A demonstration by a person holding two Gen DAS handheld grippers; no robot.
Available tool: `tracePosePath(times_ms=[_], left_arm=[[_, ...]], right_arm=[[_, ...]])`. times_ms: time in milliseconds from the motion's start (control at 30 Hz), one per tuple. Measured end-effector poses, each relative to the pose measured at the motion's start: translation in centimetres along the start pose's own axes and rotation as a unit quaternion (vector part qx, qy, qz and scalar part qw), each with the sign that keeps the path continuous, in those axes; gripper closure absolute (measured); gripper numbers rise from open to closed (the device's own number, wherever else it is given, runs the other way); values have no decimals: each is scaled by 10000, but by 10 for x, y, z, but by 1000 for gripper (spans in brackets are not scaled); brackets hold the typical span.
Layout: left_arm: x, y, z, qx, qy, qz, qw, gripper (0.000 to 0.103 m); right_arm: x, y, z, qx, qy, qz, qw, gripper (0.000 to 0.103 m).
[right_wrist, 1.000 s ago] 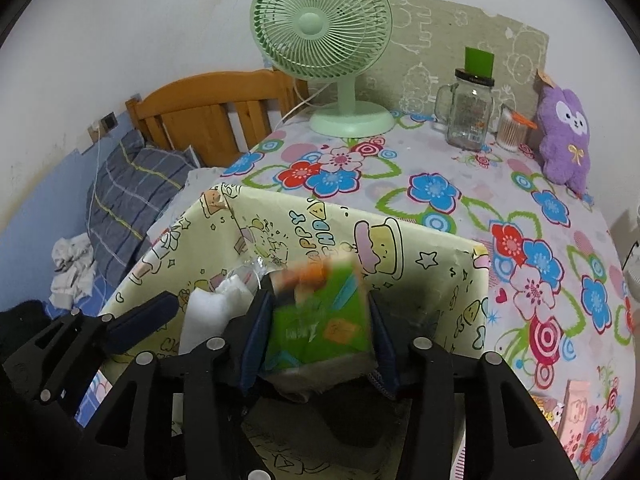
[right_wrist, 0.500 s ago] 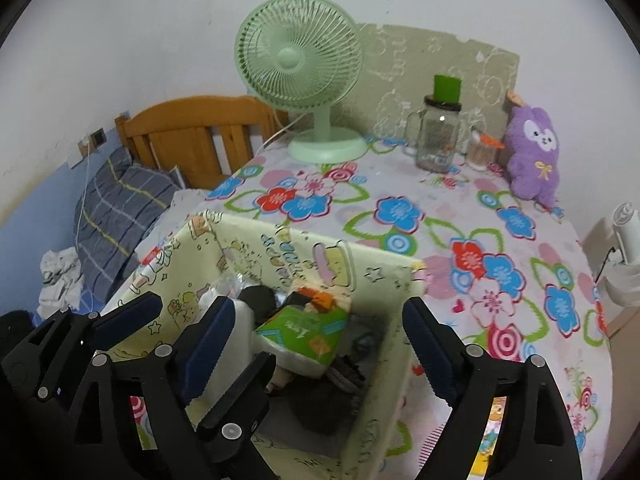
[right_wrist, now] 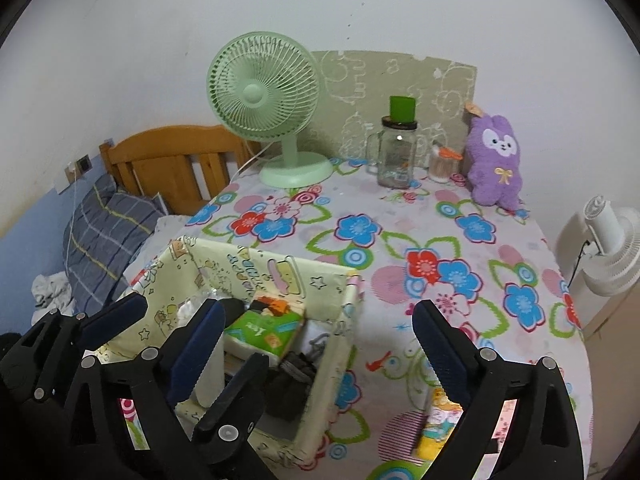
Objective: Organize soft objects
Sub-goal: 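Withdraw both grippers from the box toward the yellow pack and pink card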
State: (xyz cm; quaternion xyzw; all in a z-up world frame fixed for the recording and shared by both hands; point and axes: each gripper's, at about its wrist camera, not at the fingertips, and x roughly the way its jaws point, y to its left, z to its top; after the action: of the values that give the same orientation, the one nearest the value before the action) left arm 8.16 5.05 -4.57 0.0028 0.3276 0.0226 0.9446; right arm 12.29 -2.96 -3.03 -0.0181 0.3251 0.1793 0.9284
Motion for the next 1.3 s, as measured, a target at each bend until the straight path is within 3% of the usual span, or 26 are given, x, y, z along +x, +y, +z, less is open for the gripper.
tracePosePath(times_ms=[367,1300], left_arm=[[-16,-23,8,75,-209,-71,9997,10],[-30,-95,10,320,-376,-538,9973,9]], right_arm=[[-27,-21,-2,148,-273,-108,9995,5],[-72,-87,-17,469,-480,-626,9958,3]])
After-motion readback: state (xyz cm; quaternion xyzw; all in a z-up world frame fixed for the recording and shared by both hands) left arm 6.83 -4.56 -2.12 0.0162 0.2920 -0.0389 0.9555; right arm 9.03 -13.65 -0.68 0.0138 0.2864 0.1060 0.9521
